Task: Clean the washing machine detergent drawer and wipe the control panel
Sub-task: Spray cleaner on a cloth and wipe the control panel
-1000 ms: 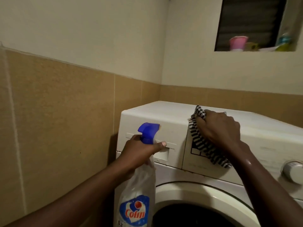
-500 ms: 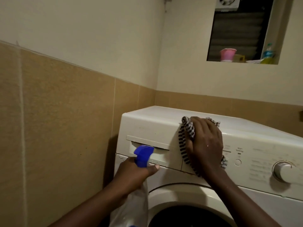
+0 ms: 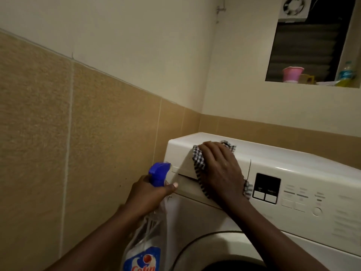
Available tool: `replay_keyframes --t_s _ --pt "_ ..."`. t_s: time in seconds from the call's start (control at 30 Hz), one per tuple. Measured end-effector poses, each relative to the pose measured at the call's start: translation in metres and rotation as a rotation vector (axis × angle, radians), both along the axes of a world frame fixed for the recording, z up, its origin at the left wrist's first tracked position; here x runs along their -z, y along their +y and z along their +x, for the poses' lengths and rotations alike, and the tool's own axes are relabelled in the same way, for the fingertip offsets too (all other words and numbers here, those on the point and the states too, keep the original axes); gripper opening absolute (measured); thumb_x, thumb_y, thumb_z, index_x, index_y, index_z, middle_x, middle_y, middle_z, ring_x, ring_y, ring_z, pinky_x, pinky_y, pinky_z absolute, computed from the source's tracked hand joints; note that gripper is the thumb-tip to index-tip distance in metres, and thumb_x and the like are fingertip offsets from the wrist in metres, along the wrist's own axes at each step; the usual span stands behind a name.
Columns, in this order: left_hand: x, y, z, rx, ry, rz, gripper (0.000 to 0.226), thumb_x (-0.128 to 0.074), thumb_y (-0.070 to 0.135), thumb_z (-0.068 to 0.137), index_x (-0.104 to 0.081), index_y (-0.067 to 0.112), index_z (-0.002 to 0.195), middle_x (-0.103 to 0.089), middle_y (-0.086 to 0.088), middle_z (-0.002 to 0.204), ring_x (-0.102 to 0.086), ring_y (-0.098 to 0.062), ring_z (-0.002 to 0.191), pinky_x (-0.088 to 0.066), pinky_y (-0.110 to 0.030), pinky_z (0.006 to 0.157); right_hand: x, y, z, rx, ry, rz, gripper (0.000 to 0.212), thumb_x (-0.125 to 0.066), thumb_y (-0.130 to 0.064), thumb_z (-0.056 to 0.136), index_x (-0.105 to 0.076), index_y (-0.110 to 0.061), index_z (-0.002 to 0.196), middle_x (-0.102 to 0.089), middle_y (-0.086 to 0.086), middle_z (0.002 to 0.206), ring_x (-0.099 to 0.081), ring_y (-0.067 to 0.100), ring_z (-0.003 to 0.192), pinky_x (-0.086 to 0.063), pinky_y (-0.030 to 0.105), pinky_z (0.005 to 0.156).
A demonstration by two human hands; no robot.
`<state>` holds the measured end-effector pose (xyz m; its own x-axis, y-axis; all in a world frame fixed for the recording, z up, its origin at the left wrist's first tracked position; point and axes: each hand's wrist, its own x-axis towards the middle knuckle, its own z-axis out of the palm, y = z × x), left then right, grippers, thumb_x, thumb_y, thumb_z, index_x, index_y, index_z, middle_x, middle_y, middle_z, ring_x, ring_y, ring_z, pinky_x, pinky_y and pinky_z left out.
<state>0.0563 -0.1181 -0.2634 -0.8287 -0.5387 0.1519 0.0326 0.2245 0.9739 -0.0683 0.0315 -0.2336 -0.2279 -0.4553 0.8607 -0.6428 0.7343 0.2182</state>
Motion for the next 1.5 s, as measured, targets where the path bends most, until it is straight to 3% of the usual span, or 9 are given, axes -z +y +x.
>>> replay_keyframes --t_s 0.13,0.3,0.43,0.53,0.73,0.87,1.0,1.2,1.5 --pt "0.001 -0.002 0.003 -0.014 0.015 0.023 0.043 -0.076 0.033 0.080 -0.044 0.023 0.108 -0.056 0.004 0.090 -0.060 -0.015 0.081 -0.049 -0.028 0.065 0.003 -0.009 0.000 -0.044 -0.011 0.078 0.059 -0.068 -0.020 0.079 -0.052 -0.015 0.136 -0.054 0.006 0.141 -0.046 0.026 0.133 -0.034 0.040 0.111" --pt "-0.001 -0.005 0.007 -0.025 0.016 0.000 0.041 -0.076 0.033 0.080 -0.049 0.019 0.108 -0.058 0.001 0.090 -0.059 -0.012 0.078 -0.045 -0.023 0.062 0.024 0.017 0.002 -0.107 0.037 0.074 0.055 -0.038 -0.010 0.085 -0.052 -0.014 0.139 -0.046 0.005 0.148 -0.036 0.023 0.142 -0.029 0.042 0.115" --pt "-0.001 -0.004 0.009 -0.020 0.035 -0.012 0.030 -0.076 0.031 0.081 -0.046 0.030 0.086 -0.058 0.003 0.087 -0.058 -0.011 0.076 -0.049 -0.024 0.066 0.013 -0.001 -0.001 -0.129 0.054 0.086 0.059 -0.065 -0.001 0.078 -0.055 -0.013 0.135 -0.052 0.008 0.143 -0.043 0.028 0.137 -0.031 0.043 0.113" --pt "0.001 -0.004 0.008 -0.016 0.033 -0.002 0.027 -0.076 0.031 0.080 -0.056 0.022 0.096 -0.064 -0.004 0.092 -0.063 -0.018 0.081 -0.053 -0.032 0.073 0.003 -0.012 -0.001 -0.108 0.018 0.094 0.063 -0.076 -0.006 0.074 -0.056 -0.014 0.134 -0.055 0.007 0.141 -0.048 0.027 0.134 -0.029 0.039 0.110" --pt "0.002 -0.005 0.008 -0.028 0.016 0.001 0.028 -0.077 0.031 0.079 -0.057 0.019 0.094 -0.065 -0.005 0.090 -0.064 -0.020 0.079 -0.055 -0.036 0.077 0.039 0.001 -0.001 -0.183 0.092 0.166 0.052 -0.068 -0.008 0.083 -0.058 -0.014 0.133 -0.054 0.005 0.142 -0.043 0.023 0.137 -0.039 0.042 0.111" --pt "0.002 -0.005 0.008 -0.039 0.038 0.013 0.023 -0.077 0.027 0.080 -0.054 0.024 0.082 -0.061 0.001 0.083 -0.059 -0.012 0.074 -0.049 -0.027 0.067 0.014 -0.032 -0.010 -0.210 0.080 0.206 0.053 -0.074 -0.012 0.080 -0.059 -0.014 0.131 -0.056 0.006 0.139 -0.046 0.024 0.135 -0.034 0.041 0.112" --pt "-0.001 -0.008 0.010 -0.053 0.054 0.037 0.027 -0.076 0.027 0.081 -0.049 0.028 0.079 -0.058 0.005 0.084 -0.055 -0.008 0.074 -0.042 -0.023 0.062 -0.009 -0.059 -0.009 -0.199 0.052 0.213 0.056 -0.077 -0.008 0.074 -0.062 -0.012 0.128 -0.060 0.008 0.135 -0.053 0.028 0.128 -0.043 0.042 0.104" --pt "-0.004 -0.009 0.011 -0.064 0.074 0.048 0.024 -0.077 0.026 0.080 -0.053 0.025 0.079 -0.060 0.004 0.082 -0.058 -0.011 0.076 -0.048 -0.030 0.075 0.013 -0.042 -0.008 -0.199 0.082 0.302 0.057 -0.071 -0.018 0.080 -0.056 -0.018 0.135 -0.052 0.003 0.143 -0.039 0.024 0.140 -0.032 0.042 0.114" --pt "-0.001 -0.009 0.010 -0.051 0.052 0.066 0.030 -0.076 0.027 0.081 -0.045 0.029 0.078 -0.054 0.006 0.081 -0.052 -0.009 0.073 -0.044 -0.030 0.073 -0.013 -0.054 -0.003 -0.194 -0.002 0.294 0.050 -0.069 -0.015 0.082 -0.059 -0.019 0.131 -0.054 0.004 0.141 -0.049 0.028 0.132 -0.043 0.044 0.105"
